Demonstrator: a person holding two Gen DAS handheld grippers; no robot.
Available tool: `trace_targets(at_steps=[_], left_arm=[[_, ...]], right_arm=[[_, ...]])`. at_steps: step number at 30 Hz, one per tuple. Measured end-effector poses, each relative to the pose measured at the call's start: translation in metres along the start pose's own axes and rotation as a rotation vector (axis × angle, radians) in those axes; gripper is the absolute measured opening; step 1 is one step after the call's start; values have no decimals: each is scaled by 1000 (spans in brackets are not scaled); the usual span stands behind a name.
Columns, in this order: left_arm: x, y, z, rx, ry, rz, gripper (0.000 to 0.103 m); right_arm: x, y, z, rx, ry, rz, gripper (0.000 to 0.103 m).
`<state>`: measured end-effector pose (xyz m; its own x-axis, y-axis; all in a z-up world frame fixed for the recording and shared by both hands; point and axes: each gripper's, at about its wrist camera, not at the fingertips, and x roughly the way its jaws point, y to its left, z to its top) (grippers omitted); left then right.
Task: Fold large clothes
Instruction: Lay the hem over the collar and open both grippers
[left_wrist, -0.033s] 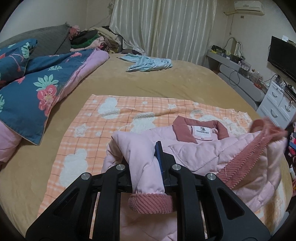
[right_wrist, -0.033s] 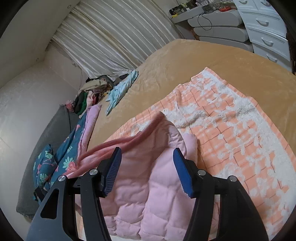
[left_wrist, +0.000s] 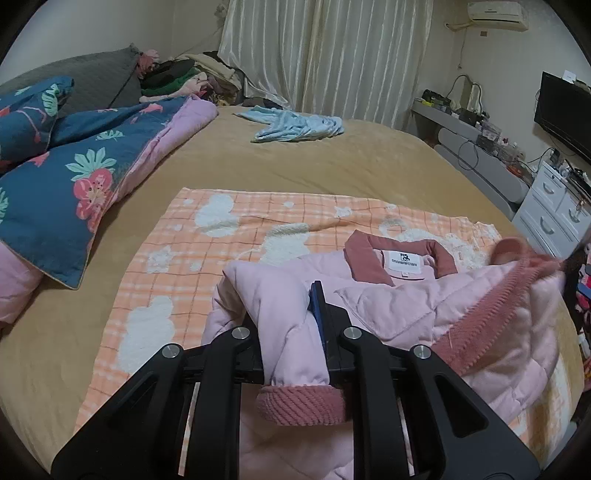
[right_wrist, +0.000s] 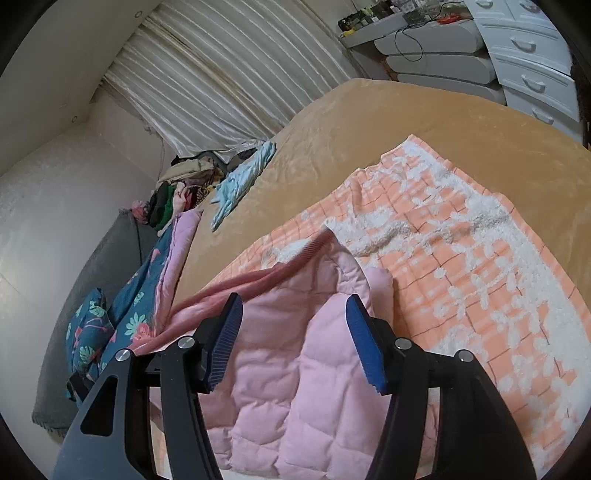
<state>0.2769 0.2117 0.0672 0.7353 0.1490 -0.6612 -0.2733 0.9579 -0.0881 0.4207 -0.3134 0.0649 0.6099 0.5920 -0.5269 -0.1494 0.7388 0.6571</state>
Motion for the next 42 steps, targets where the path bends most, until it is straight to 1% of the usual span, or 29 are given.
trace_targets(at_steps=[3, 6, 7, 9, 11, 12, 13, 14, 15, 16, 17, 18, 19, 20, 21, 22, 23, 24, 27, 30, 34, 38, 40, 42], left_arm=[[7, -2, 0, 7, 5, 2, 9], [12, 0, 1, 1, 7, 3, 9], [13, 0, 2, -4, 9, 1, 9], [15, 2, 2, -8, 9, -2, 9], [17, 3, 2, -7, 6, -2, 12], [16, 3, 2, -11, 6, -5, 12], [17, 4, 2, -21, 6, -14, 14], [17, 7, 1, -39, 2, -33, 21], [16, 8, 1, -52, -4, -47, 24], [16, 9, 1, -63, -7, -59, 31], [14, 10, 1, -75, -8, -71, 38], [13, 9, 1, -83, -9, -82, 43], [11, 8, 2, -89, -12, -98, 54], [7, 7, 3, -91, -23, -113, 63], [1, 5, 3, -87, -40, -111, 66], [-4, 2, 3, -79, -56, -106, 72], [-11, -1, 4, -60, -83, -88, 76], [-19, -5, 4, -33, -111, -66, 77], [-33, -12, 2, 11, -159, -27, 82], [-40, -15, -1, 52, -171, 14, 86], [-48, -14, -8, 81, -175, 42, 94], [-51, -6, -14, 86, -155, 60, 94], [-50, -2, -18, 81, -143, 62, 94], [-44, 2, -23, 86, -109, 61, 94]], right_arm=[[-1, 1, -7, -49, -34, -20, 67], [-2, 3, -15, -114, -62, -47, 80], [-2, 4, -20, -148, -71, -67, 85], [2, 6, -28, -212, -68, -108, 90], [15, 5, -41, -287, -35, -182, 91], [22, 3, -48, -311, -11, -208, 92], [29, 0, -54, -325, 8, -226, 92], [35, -4, -59, -331, 25, -240, 92], [41, -8, -64, -333, 41, -252, 92], [47, -14, -69, -329, 57, -264, 92], [51, -18, -73, -325, 69, -269, 92], [55, -21, -77, -322, 82, -268, 92], [59, -24, -80, -322, 90, -272, 92], [61, -25, -82, -323, 91, -278, 92], [63, -26, -84, -324, 93, -283, 92], [64, -26, -85, -325, 92, -284, 92], [64, -26, -86, -327, 90, -283, 92], [64, -26, -87, -332, 86, -286, 92], [60, -20, -88, -362, 68, -289, 92], [51, -13, -89, -388, 39, -289, 92], [34, -2, -91, -407, -7, -259, 93], [20, 11, -96, -463, -45, -258, 96], [17, 14, -100, -484, -49, -269, 97], [16, 14, -105, -492, -44, -273, 98]])
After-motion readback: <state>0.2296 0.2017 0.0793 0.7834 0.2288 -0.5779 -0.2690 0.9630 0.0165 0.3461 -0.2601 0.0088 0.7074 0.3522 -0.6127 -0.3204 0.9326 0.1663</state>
